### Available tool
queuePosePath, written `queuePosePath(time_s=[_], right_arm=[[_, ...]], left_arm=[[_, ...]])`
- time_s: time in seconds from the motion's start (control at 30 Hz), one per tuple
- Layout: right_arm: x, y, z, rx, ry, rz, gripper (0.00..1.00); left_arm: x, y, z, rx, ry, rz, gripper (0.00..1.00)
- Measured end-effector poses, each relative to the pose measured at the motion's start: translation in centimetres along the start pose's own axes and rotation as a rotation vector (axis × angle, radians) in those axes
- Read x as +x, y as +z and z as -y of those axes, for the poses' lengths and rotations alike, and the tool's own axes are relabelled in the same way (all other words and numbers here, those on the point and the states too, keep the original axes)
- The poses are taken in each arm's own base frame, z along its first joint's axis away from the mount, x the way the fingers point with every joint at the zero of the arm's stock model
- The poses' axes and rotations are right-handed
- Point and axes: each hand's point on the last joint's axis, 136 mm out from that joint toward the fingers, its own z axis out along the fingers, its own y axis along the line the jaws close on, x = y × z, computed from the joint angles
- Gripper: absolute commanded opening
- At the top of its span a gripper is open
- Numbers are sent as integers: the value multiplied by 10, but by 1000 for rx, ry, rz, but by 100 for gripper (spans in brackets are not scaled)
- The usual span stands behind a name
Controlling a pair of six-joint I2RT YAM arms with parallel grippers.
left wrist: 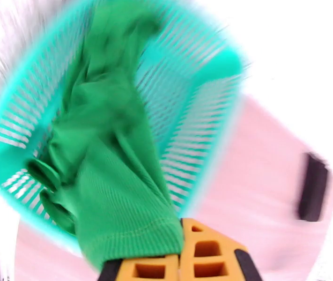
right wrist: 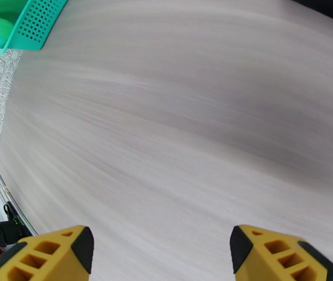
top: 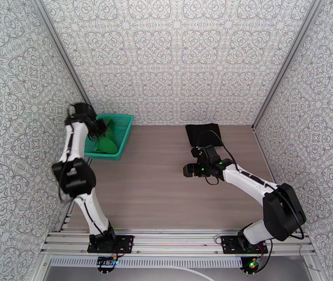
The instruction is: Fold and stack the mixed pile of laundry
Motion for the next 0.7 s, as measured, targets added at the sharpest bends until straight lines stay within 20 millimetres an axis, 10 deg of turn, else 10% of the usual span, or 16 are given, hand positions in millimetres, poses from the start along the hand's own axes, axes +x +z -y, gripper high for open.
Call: queuePosePath(time_s=[0.13,0.3,0.53,0.7], right_arm=[[-5,-4,-5,-17,6,22,82],[-9,-11,-13,-51,0,40,83],[-17,-27,-34,-133,-38,78,84],[-8,-48,-86,-280,-180,79,89]], left_arm=[[-25,-103,63,156,77,172,0],[2,-185,127,329,174,216,0],[64,-238,183,511,273,141,0],[106,-253,203,571,327,80,0]])
